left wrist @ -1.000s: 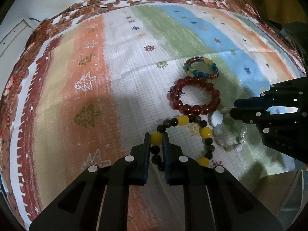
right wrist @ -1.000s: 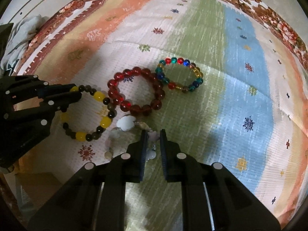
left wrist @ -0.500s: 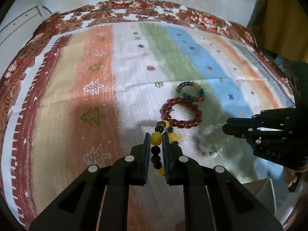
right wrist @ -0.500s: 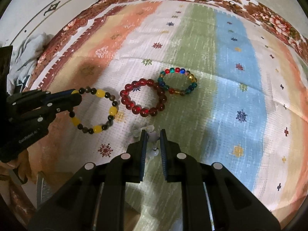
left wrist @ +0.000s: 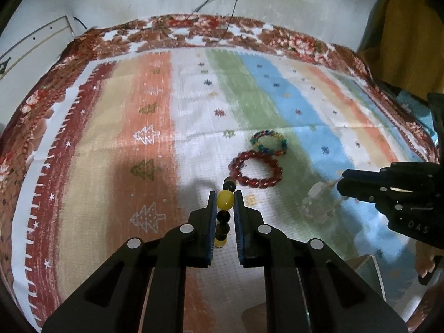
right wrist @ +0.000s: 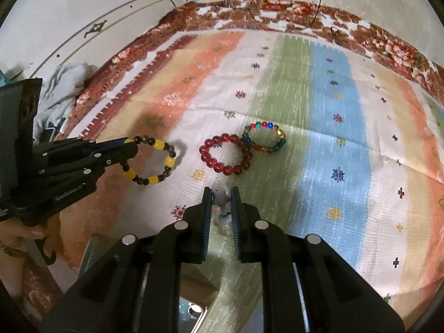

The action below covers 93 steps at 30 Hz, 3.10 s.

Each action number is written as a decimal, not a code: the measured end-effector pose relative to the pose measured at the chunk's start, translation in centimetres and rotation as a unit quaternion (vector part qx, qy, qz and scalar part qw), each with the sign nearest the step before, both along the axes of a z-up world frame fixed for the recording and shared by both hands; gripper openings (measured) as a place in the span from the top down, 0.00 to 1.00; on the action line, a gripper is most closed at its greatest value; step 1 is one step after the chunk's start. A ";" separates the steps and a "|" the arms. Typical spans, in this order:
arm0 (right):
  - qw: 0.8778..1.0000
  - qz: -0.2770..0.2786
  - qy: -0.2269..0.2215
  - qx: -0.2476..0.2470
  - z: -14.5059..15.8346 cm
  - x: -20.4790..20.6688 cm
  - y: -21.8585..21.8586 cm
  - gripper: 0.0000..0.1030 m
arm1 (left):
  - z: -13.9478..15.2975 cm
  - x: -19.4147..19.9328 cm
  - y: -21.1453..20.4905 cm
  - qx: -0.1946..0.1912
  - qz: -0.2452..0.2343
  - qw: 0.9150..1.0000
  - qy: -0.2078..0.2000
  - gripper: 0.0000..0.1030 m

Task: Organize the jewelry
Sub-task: 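Lift and carry both held bracelets over the open tin box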

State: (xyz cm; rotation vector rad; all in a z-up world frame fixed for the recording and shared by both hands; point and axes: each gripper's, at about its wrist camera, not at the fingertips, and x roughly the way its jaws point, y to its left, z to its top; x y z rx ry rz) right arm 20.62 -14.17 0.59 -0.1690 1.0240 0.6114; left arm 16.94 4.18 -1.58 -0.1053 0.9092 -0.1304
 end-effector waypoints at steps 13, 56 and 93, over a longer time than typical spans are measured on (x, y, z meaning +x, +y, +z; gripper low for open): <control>0.999 -0.012 -0.048 0.022 2.4 -2.5 -1.1 0.86 | 2.6 -2.7 -0.2 -0.028 -0.008 0.999 -0.040 0.89; 0.993 0.044 -0.097 0.044 5.1 -13.2 -1.3 0.86 | 3.1 -12.2 -6.0 -0.014 -0.088 0.994 -0.070 0.89; 0.995 0.051 -0.077 0.034 3.7 -13.3 -0.8 0.86 | 3.5 -13.4 -6.4 -0.021 -0.101 0.992 -0.073 0.89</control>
